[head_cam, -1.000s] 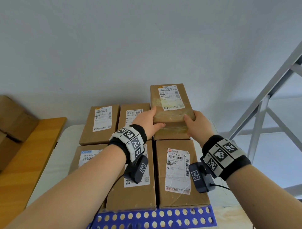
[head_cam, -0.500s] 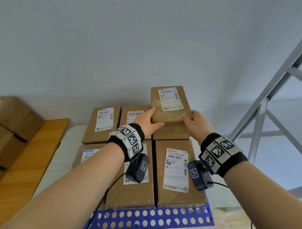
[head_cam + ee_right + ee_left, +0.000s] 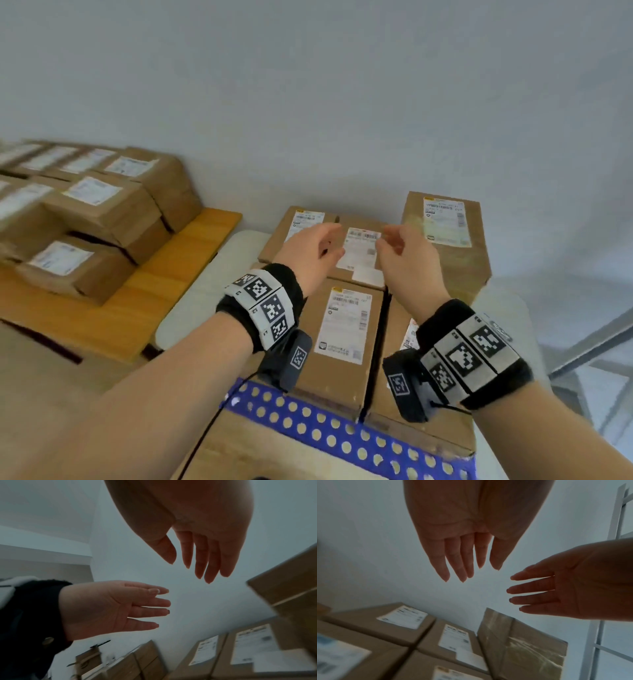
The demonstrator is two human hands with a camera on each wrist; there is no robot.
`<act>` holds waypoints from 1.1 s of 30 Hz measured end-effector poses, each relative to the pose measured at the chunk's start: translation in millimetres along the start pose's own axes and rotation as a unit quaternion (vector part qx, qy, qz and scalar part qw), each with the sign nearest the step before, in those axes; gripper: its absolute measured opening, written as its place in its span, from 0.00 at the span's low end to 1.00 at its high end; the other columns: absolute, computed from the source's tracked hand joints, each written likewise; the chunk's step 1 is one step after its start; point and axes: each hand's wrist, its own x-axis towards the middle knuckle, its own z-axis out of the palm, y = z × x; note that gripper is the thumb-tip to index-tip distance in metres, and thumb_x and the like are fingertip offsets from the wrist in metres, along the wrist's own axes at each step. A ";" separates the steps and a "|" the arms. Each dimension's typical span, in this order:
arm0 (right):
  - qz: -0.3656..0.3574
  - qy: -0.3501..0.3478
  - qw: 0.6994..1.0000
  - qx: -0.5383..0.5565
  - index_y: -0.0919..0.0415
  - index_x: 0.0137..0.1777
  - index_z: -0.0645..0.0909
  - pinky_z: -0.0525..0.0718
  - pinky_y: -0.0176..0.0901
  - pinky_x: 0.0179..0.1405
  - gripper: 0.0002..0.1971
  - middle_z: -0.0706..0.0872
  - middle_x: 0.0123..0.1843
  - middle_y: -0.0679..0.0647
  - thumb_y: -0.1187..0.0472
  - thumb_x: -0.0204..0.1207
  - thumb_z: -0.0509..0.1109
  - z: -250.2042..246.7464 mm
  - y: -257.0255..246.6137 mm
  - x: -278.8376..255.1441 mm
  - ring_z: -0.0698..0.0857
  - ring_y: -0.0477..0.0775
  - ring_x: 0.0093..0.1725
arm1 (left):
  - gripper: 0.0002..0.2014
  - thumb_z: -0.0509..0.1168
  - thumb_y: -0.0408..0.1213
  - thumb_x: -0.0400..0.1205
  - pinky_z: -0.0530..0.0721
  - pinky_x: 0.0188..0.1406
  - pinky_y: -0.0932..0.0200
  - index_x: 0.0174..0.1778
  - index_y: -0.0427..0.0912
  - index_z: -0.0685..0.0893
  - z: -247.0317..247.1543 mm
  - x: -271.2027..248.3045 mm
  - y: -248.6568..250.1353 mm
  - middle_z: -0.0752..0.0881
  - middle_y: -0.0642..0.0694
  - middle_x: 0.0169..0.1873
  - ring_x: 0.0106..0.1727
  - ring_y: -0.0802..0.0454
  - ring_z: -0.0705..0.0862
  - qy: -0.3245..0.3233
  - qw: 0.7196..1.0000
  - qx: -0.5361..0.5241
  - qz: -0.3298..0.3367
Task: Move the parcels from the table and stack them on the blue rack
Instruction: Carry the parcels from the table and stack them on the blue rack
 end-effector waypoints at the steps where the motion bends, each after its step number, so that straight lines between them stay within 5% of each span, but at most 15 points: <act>1: -0.008 -0.014 1.000 0.003 0.59 0.70 0.74 0.72 0.22 0.43 0.16 0.81 0.62 0.50 0.60 0.83 0.60 10.2 -7.4 -3.9 0.77 0.43 0.55 | 0.23 0.61 0.39 0.84 0.71 0.66 0.62 0.76 0.47 0.69 -9.0 -6.7 -8.1 0.76 0.48 0.70 0.70 0.54 0.75 0.007 1.000 -0.001 -0.007; 5: -0.033 -0.056 0.998 0.001 0.58 0.68 0.76 0.69 0.23 0.37 0.15 0.82 0.59 0.49 0.60 0.83 0.60 57.3 -44.4 -15.8 0.77 0.43 0.52 | 0.20 0.60 0.39 0.84 0.74 0.65 0.62 0.74 0.46 0.72 -54.2 -34.3 -46.4 0.79 0.49 0.67 0.67 0.55 0.78 0.051 0.998 0.001 -0.023; 14: -0.016 -0.141 0.989 0.045 0.59 0.61 0.79 0.82 0.52 0.57 0.11 0.85 0.53 0.55 0.61 0.80 0.63 242.1 -141.5 -58.5 0.85 0.57 0.54 | 0.19 0.61 0.38 0.83 0.75 0.64 0.61 0.71 0.44 0.76 -203.3 -113.0 -171.2 0.82 0.46 0.63 0.62 0.54 0.80 0.106 0.993 0.003 -0.046; 20: 0.003 -0.197 0.980 0.027 0.58 0.67 0.75 0.74 0.34 0.35 0.15 0.83 0.54 0.55 0.60 0.81 0.62 336.3 -187.0 -80.2 0.81 0.49 0.48 | 0.19 0.61 0.41 0.84 0.75 0.64 0.62 0.71 0.49 0.74 -280.0 -144.8 -246.8 0.81 0.51 0.63 0.62 0.58 0.78 0.129 0.988 -0.005 -0.079; 27: 0.027 -0.189 0.981 0.035 0.58 0.70 0.71 0.84 0.46 0.49 0.20 0.82 0.53 0.53 0.55 0.80 0.64 401.6 -216.4 -40.3 0.83 0.53 0.52 | 0.19 0.61 0.40 0.84 0.72 0.60 0.66 0.72 0.48 0.74 -328.2 -111.9 -303.6 0.81 0.51 0.63 0.60 0.60 0.77 0.155 0.983 -0.025 -0.099; 33: 0.061 -0.181 0.979 0.072 0.59 0.75 0.65 0.83 0.44 0.48 0.26 0.79 0.48 0.48 0.54 0.80 0.65 456.0 -231.8 30.0 0.81 0.51 0.52 | 0.21 0.61 0.39 0.83 0.74 0.65 0.61 0.73 0.47 0.72 -361.8 -50.3 -347.0 0.81 0.49 0.64 0.63 0.57 0.78 0.147 0.981 0.003 -0.124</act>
